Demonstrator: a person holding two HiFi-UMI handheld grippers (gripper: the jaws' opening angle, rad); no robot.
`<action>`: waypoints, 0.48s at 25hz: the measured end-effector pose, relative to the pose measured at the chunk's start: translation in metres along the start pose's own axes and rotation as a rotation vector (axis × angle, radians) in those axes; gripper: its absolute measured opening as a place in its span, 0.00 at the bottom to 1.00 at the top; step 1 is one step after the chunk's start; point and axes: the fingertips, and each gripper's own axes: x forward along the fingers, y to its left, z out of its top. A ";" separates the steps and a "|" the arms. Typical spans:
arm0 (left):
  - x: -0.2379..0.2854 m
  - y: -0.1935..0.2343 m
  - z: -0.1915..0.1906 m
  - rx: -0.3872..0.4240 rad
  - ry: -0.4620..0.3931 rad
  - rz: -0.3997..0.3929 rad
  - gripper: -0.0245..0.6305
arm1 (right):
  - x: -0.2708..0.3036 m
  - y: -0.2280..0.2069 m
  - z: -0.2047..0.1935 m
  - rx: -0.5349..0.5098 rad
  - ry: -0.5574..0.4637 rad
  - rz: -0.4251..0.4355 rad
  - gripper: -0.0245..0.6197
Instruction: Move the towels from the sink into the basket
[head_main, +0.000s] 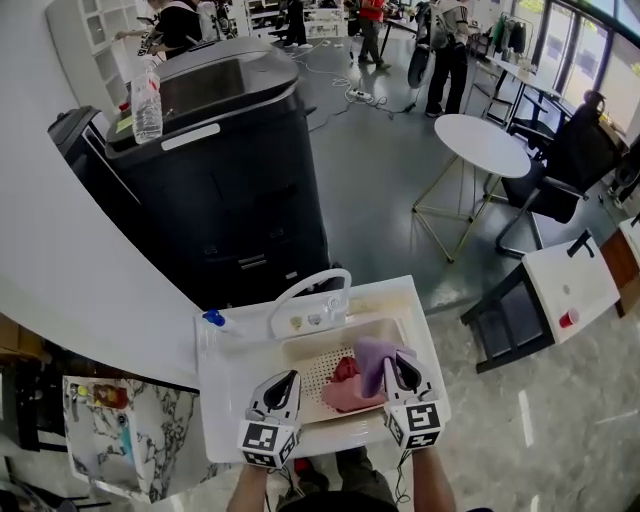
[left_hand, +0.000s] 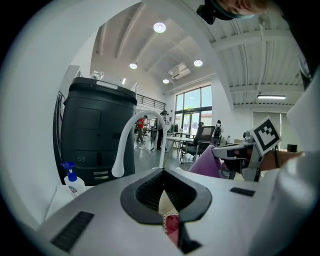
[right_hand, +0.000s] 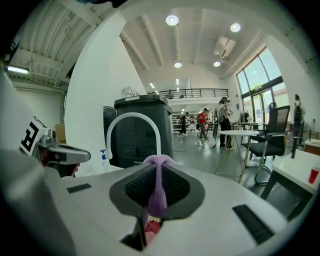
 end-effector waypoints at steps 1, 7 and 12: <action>0.001 0.001 -0.004 -0.004 0.009 0.002 0.04 | 0.003 0.000 -0.007 0.007 0.012 0.003 0.11; 0.013 0.008 -0.028 -0.031 0.066 0.018 0.04 | 0.022 -0.002 -0.042 0.037 0.086 0.018 0.11; 0.029 0.008 -0.047 -0.052 0.108 0.022 0.04 | 0.038 -0.012 -0.069 0.060 0.139 0.027 0.11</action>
